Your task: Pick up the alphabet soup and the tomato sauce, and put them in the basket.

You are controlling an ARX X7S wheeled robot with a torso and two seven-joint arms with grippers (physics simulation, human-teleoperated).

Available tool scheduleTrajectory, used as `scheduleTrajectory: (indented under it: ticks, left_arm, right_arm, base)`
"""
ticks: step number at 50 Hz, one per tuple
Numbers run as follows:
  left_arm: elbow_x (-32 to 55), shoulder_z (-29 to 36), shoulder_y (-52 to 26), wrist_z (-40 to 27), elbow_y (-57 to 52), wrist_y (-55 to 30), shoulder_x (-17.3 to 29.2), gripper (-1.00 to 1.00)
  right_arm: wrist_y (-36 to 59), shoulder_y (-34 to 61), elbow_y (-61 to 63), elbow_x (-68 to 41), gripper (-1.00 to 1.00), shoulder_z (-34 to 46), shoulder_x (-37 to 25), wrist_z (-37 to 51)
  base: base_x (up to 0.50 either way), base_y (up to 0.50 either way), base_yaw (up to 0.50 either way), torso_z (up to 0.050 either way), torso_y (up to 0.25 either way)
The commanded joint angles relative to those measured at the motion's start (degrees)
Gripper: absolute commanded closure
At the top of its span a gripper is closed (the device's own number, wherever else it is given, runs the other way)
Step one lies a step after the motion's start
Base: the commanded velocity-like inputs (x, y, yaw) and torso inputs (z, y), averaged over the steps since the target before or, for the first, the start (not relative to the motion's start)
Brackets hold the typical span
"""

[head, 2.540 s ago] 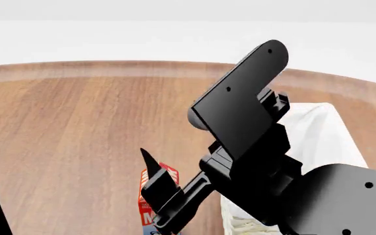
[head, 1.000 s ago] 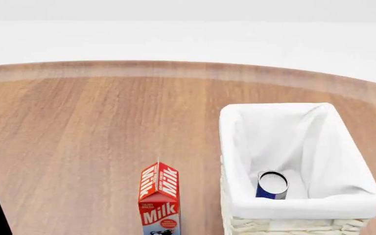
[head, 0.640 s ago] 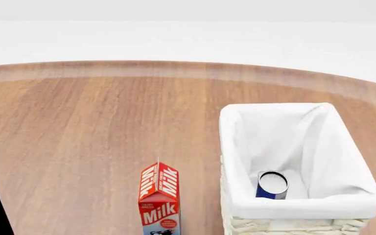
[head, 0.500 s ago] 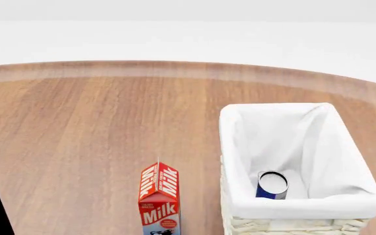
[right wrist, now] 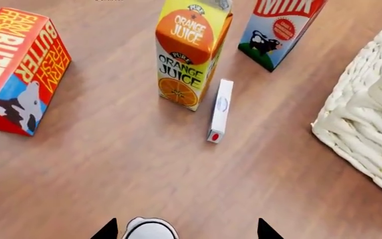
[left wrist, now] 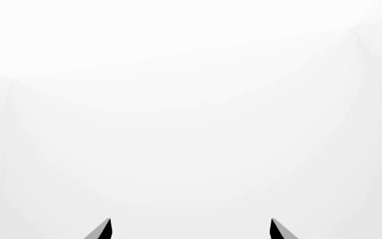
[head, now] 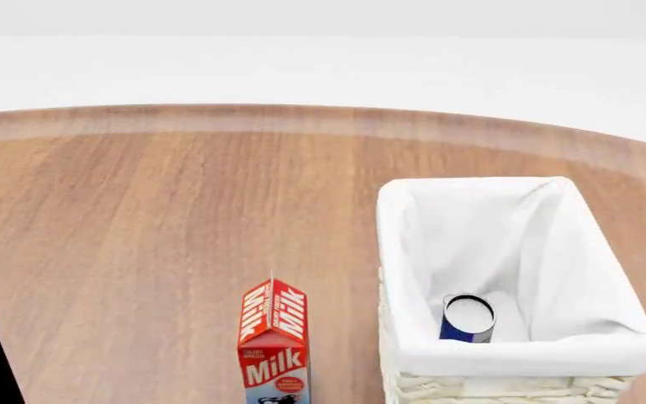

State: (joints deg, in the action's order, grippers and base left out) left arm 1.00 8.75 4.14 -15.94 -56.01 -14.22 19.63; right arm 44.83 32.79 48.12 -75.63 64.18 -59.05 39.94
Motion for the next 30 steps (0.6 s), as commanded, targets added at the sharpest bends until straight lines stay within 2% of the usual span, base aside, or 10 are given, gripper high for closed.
scheduleTrajectory:
  ticks: [1,13,20,30]
  left_arm:
    - [0.3,0.0,-0.2,-0.3,-0.1,-0.3,0.3,-1.0]
    - [0.5,0.0,0.0,-0.7,-0.3,-0.2,0.7,-1.0]
    - [0.6,-0.1,0.4,-0.9,-0.3,0.2,0.9,-1.0]
    - [0.5,0.2,0.4,-1.2,0.2,0.7,1.1,-1.0]
  right_arm:
    - [0.2,-1.1,-0.6,5.0,-1.0,1.3,2.3,1.1]
    - [-2.6,-4.5,-2.5,10.5,-1.0,2.8,4.5,0.4]
    - [-5.7,-6.8,-2.4,16.9,-1.0,4.7,5.1,-3.2]
    - [-4.7,-7.4,-1.6,21.9,-1.0,8.3,5.8,-7.0]
  base:
    - [0.0,0.0,0.0,0.0,0.0]
    - [0.0,0.0,0.0,0.0,0.0]
    - [0.0,0.0,0.0,0.0,0.0]
    - [0.0,0.0,0.0,0.0,0.0]
